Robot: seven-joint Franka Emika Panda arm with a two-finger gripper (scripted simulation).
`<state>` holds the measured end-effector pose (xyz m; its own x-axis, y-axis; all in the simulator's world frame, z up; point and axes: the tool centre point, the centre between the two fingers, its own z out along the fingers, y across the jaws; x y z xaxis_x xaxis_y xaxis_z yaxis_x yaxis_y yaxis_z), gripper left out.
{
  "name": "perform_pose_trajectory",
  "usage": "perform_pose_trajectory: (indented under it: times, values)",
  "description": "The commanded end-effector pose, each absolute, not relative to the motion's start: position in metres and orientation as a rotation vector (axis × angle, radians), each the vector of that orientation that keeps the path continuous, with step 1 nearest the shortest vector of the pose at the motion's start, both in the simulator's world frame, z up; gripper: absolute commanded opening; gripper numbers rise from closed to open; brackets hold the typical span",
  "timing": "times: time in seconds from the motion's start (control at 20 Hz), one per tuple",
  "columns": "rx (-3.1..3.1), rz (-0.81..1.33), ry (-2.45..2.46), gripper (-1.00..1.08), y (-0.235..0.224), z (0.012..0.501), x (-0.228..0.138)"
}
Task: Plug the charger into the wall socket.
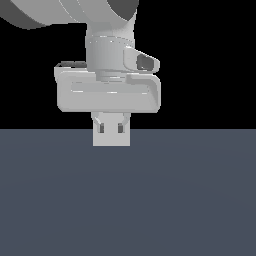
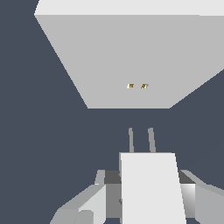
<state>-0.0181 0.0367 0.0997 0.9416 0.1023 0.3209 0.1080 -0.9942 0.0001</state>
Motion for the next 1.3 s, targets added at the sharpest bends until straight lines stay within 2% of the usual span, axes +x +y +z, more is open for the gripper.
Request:
perform_pose_trajectory:
  times: [0.0,0.35,0.95,1.25]
  values:
    - [-3.079,-0.507,-0.165,-1.00,0.037,0.100,-0.018]
    - [-3.079,-0.507,-0.165,-1.00,0.037,0.100,-0.011]
    - [-3.080,-0.506,-0.163,-1.00,0.042,0.100,0.028]
    - [-3.079,-0.506,-0.161,-1.00,0.042,0.100,0.032]
